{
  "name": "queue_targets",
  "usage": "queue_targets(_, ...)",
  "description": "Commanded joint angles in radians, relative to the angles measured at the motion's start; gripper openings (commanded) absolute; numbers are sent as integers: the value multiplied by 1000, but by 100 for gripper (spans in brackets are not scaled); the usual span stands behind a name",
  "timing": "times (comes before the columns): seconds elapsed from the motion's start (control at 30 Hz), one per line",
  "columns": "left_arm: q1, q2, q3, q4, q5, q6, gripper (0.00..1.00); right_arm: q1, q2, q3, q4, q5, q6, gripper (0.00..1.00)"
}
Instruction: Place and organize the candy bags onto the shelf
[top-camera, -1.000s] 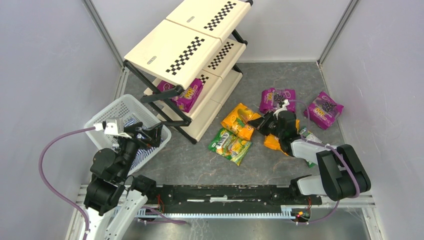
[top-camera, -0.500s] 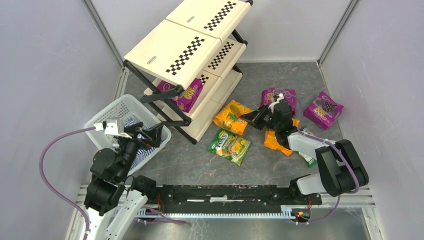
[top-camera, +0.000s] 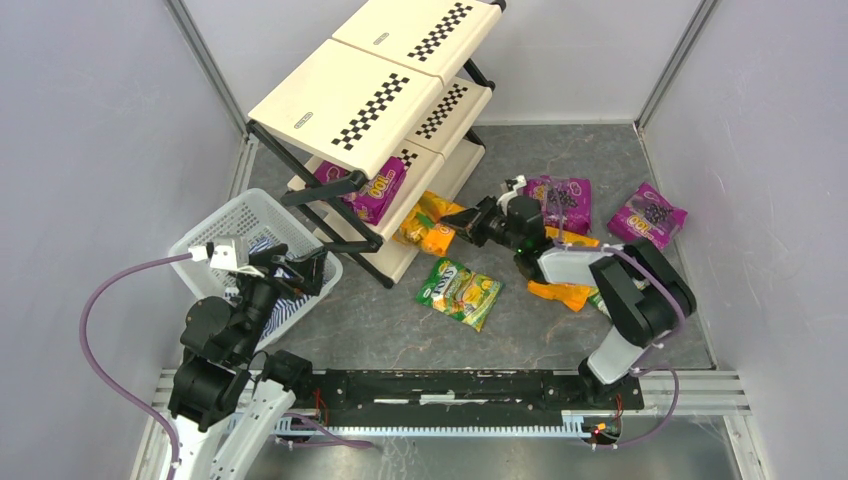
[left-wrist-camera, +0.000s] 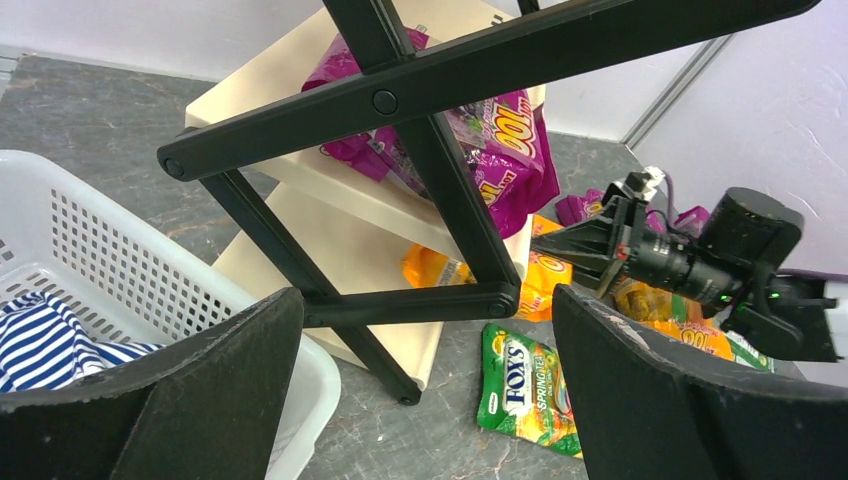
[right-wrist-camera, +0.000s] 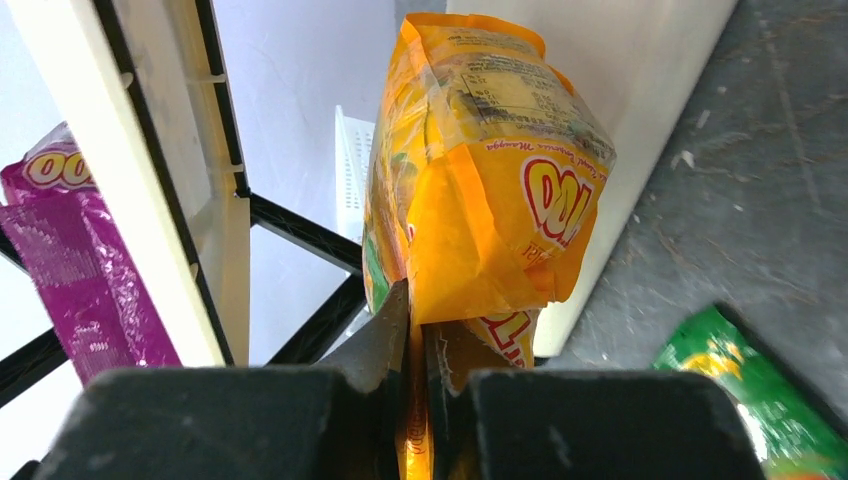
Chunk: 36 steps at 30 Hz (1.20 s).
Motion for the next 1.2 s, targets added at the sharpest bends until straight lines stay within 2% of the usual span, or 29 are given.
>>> queue_targets(0.0,7,-10,-6,41,15,50,100,60,92,76,324,67,119,3)
queue_targets(0.4,10,5,-6,44,25,52,100,207,317,241,344,175,67,3)
queue_targets(0.63,10,14,-6,43,25,52,100,265,341,241,319,276,32,3)
queue_targets(1.17,16,21,-7,45,28,52,100,330,409,304,246,359,2,3)
